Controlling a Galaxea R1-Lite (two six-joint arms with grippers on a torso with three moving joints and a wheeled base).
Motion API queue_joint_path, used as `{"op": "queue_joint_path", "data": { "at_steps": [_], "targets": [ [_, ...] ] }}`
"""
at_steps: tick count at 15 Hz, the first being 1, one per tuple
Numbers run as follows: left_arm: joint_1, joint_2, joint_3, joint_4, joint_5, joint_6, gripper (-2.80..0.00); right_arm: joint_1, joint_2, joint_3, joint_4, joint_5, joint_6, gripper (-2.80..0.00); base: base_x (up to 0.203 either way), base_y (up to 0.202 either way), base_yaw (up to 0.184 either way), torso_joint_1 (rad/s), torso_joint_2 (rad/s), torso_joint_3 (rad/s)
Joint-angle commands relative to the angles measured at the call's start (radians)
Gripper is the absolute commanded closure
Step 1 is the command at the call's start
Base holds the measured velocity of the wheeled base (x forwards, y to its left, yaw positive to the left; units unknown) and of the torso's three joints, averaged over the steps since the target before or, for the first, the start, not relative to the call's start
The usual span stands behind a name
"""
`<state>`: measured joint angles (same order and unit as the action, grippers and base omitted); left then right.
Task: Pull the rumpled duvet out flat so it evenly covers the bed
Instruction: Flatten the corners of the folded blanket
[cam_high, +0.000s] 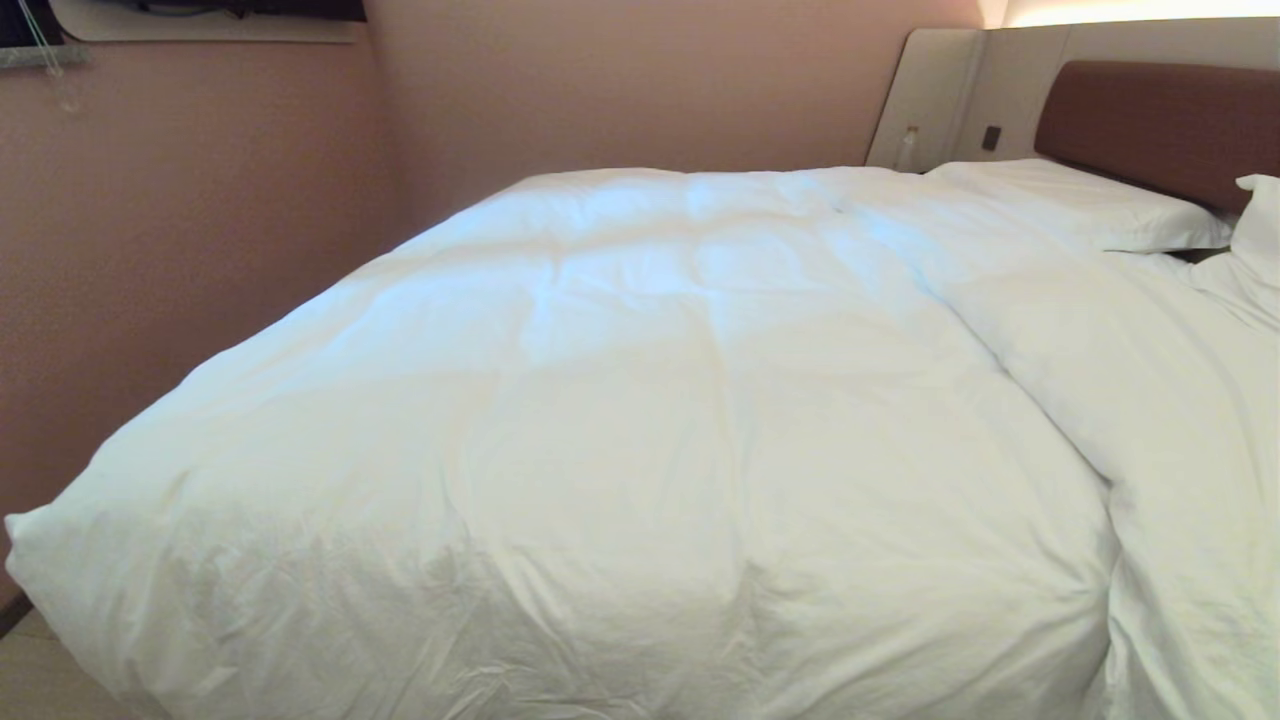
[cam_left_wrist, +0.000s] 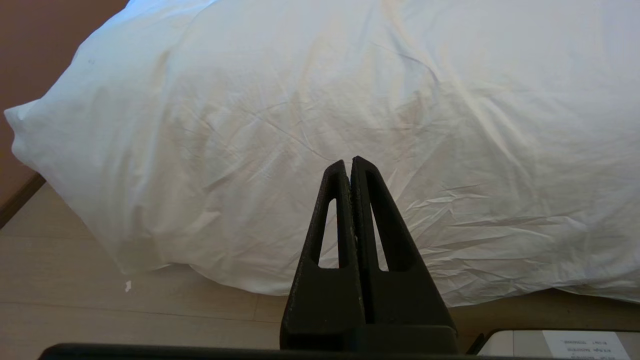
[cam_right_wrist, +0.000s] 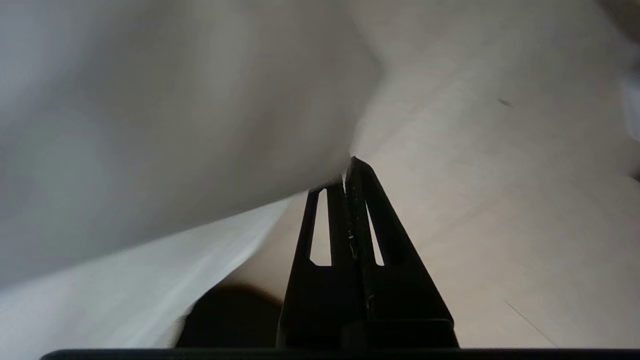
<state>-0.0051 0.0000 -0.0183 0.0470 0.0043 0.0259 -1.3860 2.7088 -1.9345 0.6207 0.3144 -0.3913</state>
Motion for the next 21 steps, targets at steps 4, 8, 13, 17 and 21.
{"op": "queue_joint_path", "data": {
  "at_steps": [4, 8, 13, 17, 21],
  "targets": [
    [0.000, 0.000, 0.000, 0.001, 0.000, 0.000, 0.00, 0.007, 0.057, 0.000, -0.105, -0.159, -0.001, 0.00, 0.000, 0.000, 0.000, 0.000, 0.00, 0.000],
    [0.001, 0.000, 0.000, 0.001, 0.000, 0.000, 0.00, -0.012, -0.034, 0.009, 0.057, 0.028, -0.040, 0.00, 0.000, 0.000, 0.000, 0.000, 0.00, 0.000],
    [0.001, 0.000, 0.000, 0.001, 0.000, 0.000, 0.00, -0.053, -0.192, 0.009, 0.543, 0.285, -0.319, 0.00, 0.000, 0.000, 0.000, 0.000, 0.00, 0.000],
    [0.001, 0.000, 0.000, 0.001, 0.000, 0.000, 0.00, -0.042, -0.218, 0.011, 0.615, 0.387, -0.353, 0.00, 0.000, 0.000, 0.000, 0.000, 0.00, 0.000],
    [0.001, 0.000, 0.000, 0.001, 0.000, 0.000, 0.00, -0.010, -0.225, 0.012, 0.654, 0.385, -0.397, 0.00, 0.000, 0.000, 0.000, 0.000, 0.00, 0.000]
  ]
}}
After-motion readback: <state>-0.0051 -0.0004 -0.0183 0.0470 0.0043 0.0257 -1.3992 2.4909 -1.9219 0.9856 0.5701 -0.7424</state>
